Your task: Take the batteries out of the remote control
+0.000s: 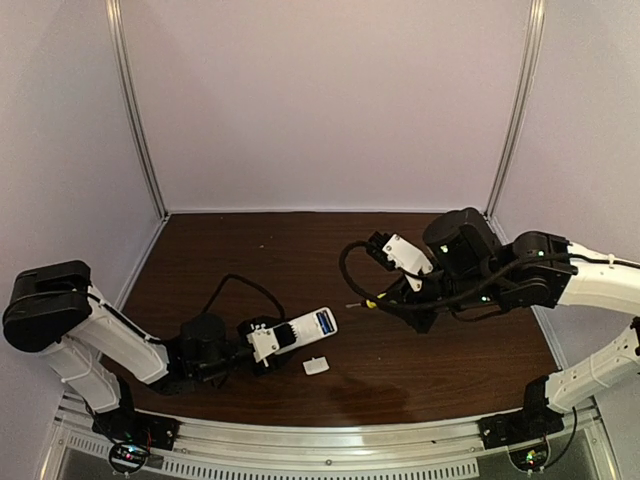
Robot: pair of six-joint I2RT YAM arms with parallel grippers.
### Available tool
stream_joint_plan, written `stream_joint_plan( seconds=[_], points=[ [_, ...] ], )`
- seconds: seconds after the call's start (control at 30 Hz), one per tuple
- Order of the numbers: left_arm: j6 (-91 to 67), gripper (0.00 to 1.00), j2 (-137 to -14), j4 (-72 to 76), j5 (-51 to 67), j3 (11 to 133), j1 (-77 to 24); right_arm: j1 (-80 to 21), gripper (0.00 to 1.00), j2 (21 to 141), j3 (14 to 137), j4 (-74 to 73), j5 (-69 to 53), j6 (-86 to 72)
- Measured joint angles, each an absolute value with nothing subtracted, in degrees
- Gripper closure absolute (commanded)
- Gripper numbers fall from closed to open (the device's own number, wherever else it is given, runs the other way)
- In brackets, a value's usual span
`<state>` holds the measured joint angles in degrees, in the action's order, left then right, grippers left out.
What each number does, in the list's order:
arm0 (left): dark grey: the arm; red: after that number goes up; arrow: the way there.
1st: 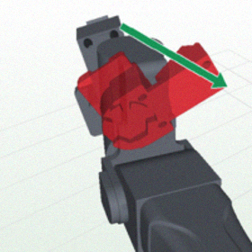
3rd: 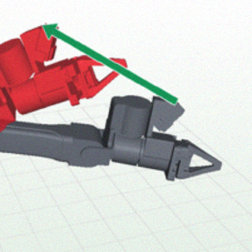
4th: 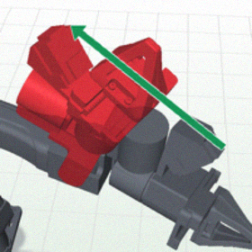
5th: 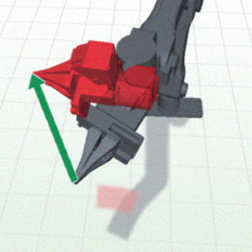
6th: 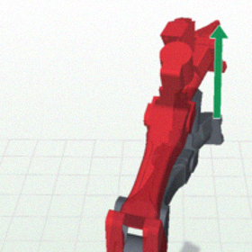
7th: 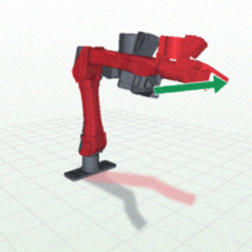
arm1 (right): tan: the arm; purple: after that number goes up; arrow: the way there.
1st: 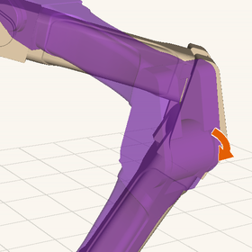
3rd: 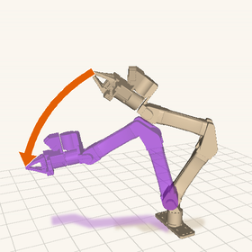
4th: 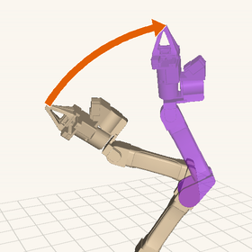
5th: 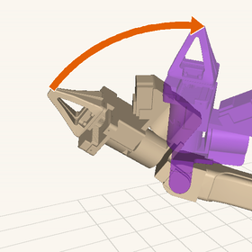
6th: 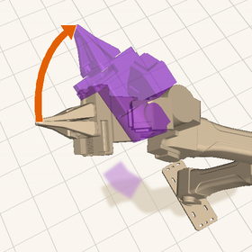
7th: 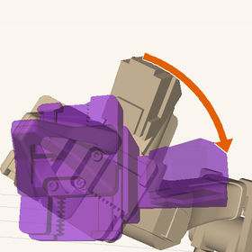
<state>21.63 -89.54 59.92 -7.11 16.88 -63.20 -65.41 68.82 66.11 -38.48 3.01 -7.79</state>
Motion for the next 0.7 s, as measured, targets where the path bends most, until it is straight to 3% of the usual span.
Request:
stream_joint_plan(
  seconds=[0.33,0.57,0.7],
  points=[
    [22.7,1.00,-93.6,55.5,-15.9,24.1,-67.8,-65.4,1.00,70.3,66.2,-42.3,6.3,-5.4],
    [28.3,1.00,-102.2,70.3,-24.6,13.8,-67.9,-65.4,1.00,71.3,66.2,-42.5,7.8,-3.9],
    [33.8,1.00,-109.7,75.5,-27.8,16.0,-68.6,-65.4,1.00,71.3,66.3,-42.4,8.0,-2.9]
  ],
)
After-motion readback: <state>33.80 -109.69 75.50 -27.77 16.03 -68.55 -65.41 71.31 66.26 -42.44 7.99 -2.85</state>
